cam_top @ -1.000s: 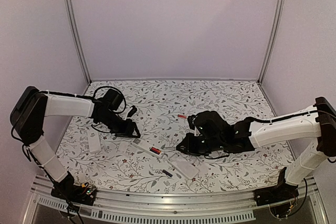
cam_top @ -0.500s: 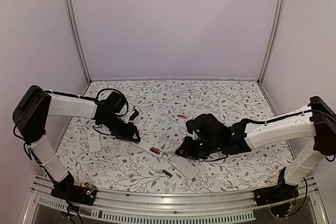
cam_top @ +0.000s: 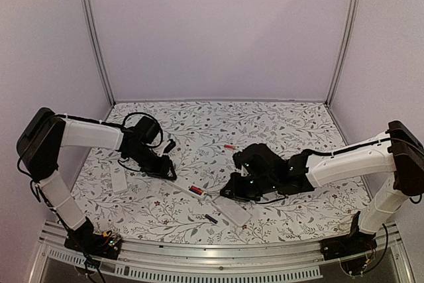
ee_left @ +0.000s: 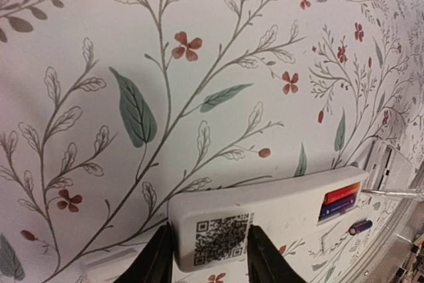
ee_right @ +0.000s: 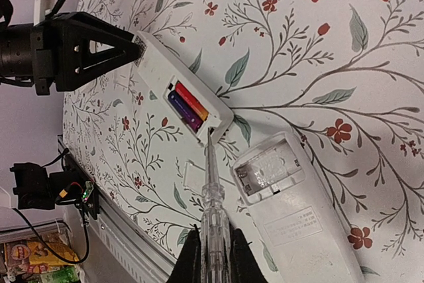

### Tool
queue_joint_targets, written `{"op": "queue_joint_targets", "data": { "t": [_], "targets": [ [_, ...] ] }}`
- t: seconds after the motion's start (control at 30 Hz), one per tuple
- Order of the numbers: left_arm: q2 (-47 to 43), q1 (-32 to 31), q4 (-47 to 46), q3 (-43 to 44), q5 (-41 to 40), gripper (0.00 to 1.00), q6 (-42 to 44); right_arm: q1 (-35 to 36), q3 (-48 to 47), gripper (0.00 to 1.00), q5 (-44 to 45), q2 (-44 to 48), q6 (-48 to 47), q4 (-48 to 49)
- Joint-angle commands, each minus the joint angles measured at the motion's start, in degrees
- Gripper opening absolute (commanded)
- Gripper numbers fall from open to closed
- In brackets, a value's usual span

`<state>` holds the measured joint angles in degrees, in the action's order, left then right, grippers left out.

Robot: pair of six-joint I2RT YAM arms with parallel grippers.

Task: Unload the batteries from the remote control
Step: Remove the battery from the remote control without the battery cover.

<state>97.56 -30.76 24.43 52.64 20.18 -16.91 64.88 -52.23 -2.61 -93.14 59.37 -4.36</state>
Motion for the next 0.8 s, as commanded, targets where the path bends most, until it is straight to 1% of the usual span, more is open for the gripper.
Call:
{"op": "queue_joint_targets", "data": {
  "t": [0.0, 0.43, 0.77],
  "targets": [
    [1.35, -1.01, 0.54, 0.72, 0.4, 0.37, 0.65, 0.52, -1.52, 0.0, 0.13, -1.09, 0.56, -1.09],
    [1.66, -1.3, 0.6, 1.04, 0.84, 0.35, 0.8, 0.07, -2.25, 0.0, 0.77, -2.16, 0.52, -1.39],
    [1.69, -1.29, 0.7, 1.15, 0.59, 0.34, 0.82, -0.11, -2.94, 0.0, 1.96, -2.34, 2.82, -5.24]
  ]
}}
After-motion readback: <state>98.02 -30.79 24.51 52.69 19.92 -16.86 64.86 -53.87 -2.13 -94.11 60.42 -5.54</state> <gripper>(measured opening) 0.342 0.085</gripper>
